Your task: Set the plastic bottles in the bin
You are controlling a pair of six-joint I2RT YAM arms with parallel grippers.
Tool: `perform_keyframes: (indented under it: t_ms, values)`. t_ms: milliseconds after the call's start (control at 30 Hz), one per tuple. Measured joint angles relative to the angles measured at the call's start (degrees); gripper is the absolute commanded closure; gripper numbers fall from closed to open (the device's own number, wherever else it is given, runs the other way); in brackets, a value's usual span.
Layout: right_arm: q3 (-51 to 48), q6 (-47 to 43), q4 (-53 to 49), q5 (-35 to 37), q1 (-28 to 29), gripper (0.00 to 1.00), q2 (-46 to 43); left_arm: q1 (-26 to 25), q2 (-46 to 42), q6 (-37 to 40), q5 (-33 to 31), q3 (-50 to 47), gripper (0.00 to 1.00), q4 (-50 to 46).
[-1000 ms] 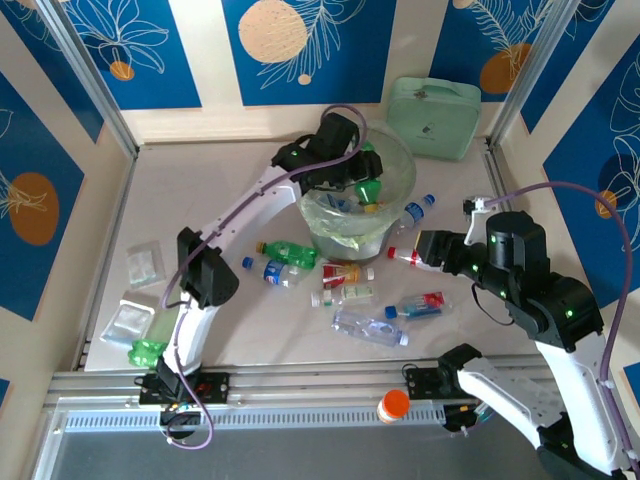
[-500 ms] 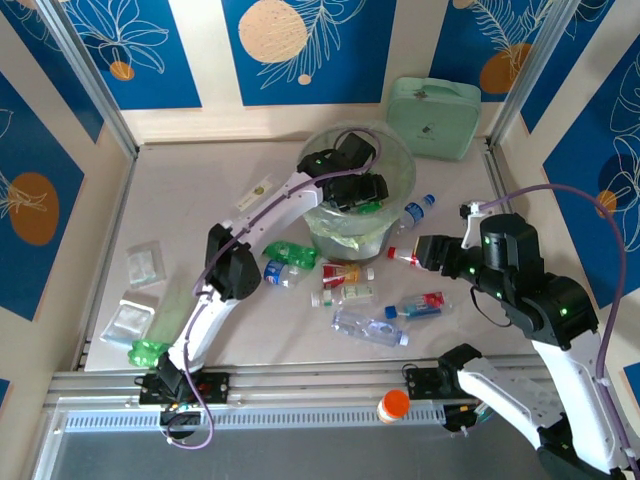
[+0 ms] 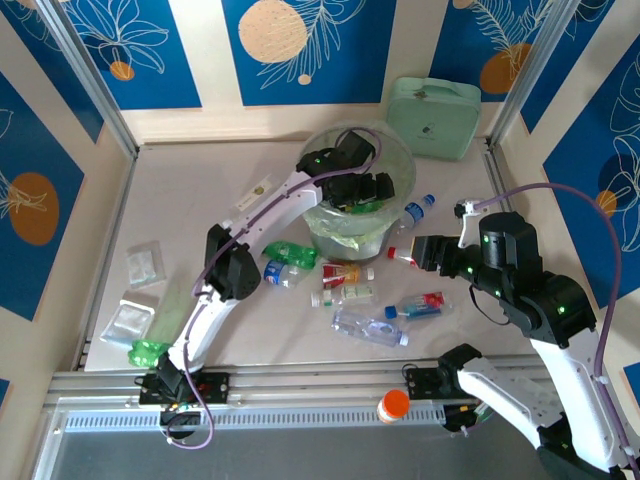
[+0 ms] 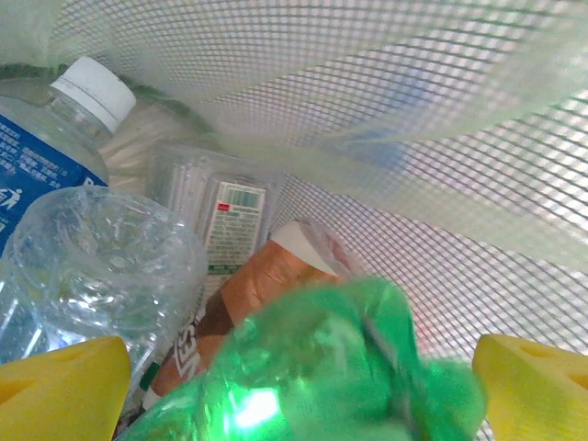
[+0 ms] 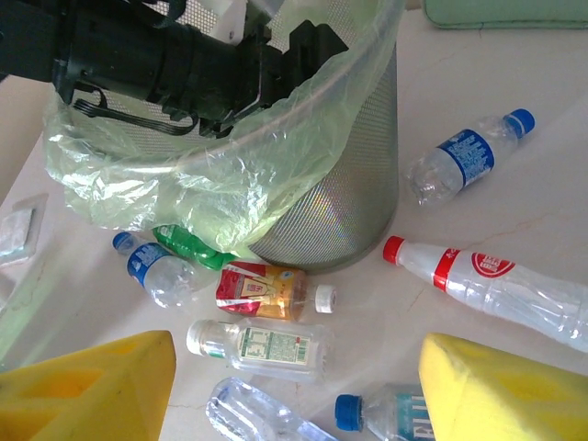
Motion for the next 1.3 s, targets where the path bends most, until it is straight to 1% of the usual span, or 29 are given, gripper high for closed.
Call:
perform_keyframes:
  t_ms: [100,167,300,433,500,600,667,767,900,1000,1133,1300]
  values:
    - [0.6,-0.9,0.1,-0.4,0.0,0.29,0.0,0.0,-2.4,0.3,1.1,-0.6,0.05,1.1]
    - [1.2,-1.1,0.2,-0.8,0.0,0.29,0.0,0.0,-5.5,0.4,1.9,-3.0,0.05,3.3]
    - [2.3,-2.0,0.5,-1.5,0.0,0.29,0.0,0.0,-13.2,0.7,3.0,-8.7,0.05,7.6]
    - [2.6,-2.4,1.0,-1.7,0.0,0.31,0.1,0.3,-19.7,1.1,2.9,-10.2,0.06,8.4]
    - [2.6,-2.3,1.2,-1.7,0.0,0.32,0.1,0.9,-24.2,1.0,2.8,-13.8,0.06,8.7]
    - [2.6,-2.3,1.7,-1.9,0.0,0.32,0.3,2.9,-32.7,0.3,0.2,-21.9,0.05,7.6]
    - [2.6,-2.3,2.2,-2.1,0.0,0.33,0.6,4.9,-38.4,-0.7,-3.5,-26.8,0.04,4.6]
    - [2.6,-1.8,2.9,-2.4,0.1,0.33,1.6,10.3,-48.2,-4.5,-7.9,-34.9,0.04,-1.0]
    - [2.5,-1.1,3.7,-2.9,1.6,0.33,3.5,21.1,-61.7,-11.0,-12.0,-48.8,0.02,-9.3]
    - [2.5,-0.8,4.3,-2.9,3.6,0.33,5.4,26.8,-68.1,-14.3,-14.0,-56.7,0.00,-17.1]
    - [2.4,-0.8,4.9,-2.5,8.3,0.32,7.6,33.6,-70.3,-16.6,-15.8,-63.3,0.01,-27.4]
    - [1.1,-0.8,5.8,-0.3,15.3,0.30,8.4,43.3,-69.0,-16.5,-19.9,-70.0,0.01,-35.3]
